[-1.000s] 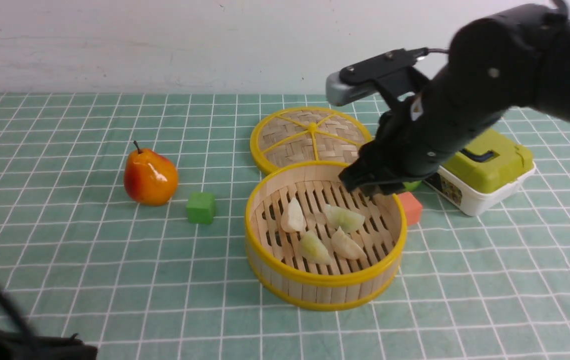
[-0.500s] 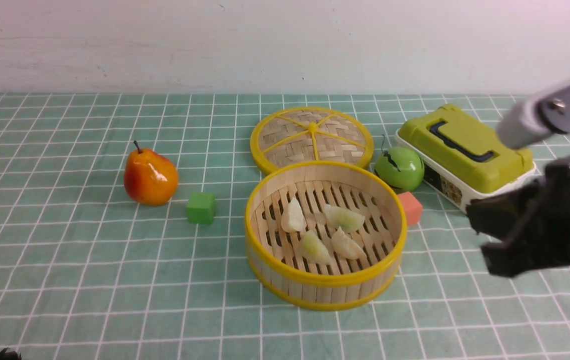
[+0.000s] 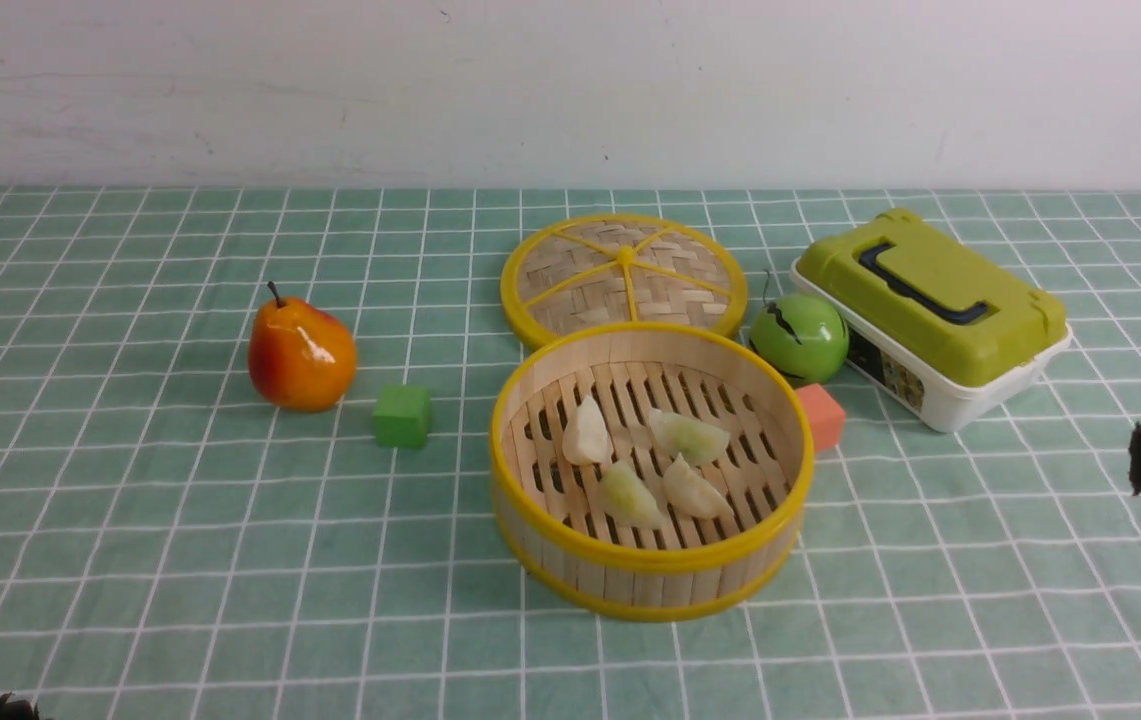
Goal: Put the dumplings into the steamer on the table with the blue tablecloth.
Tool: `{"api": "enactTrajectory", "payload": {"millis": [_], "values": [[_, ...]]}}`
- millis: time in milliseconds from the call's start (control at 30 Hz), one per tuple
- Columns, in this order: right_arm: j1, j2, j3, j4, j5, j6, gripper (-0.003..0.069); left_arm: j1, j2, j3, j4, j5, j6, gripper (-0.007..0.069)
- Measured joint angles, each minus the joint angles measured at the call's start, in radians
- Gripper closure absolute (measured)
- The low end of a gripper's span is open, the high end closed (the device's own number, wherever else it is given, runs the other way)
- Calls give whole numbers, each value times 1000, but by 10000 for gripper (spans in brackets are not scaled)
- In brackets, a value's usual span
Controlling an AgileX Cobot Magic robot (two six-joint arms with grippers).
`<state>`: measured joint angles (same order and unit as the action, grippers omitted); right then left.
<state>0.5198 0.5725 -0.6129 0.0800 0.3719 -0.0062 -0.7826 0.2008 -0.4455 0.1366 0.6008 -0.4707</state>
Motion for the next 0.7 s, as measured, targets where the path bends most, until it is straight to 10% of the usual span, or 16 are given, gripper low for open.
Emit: {"api": "enactTrajectory", "payload": {"millis": [700], "values": [[-8, -13, 33, -136, 56, 0, 662, 0, 0, 0, 0, 0, 0, 482]]}}
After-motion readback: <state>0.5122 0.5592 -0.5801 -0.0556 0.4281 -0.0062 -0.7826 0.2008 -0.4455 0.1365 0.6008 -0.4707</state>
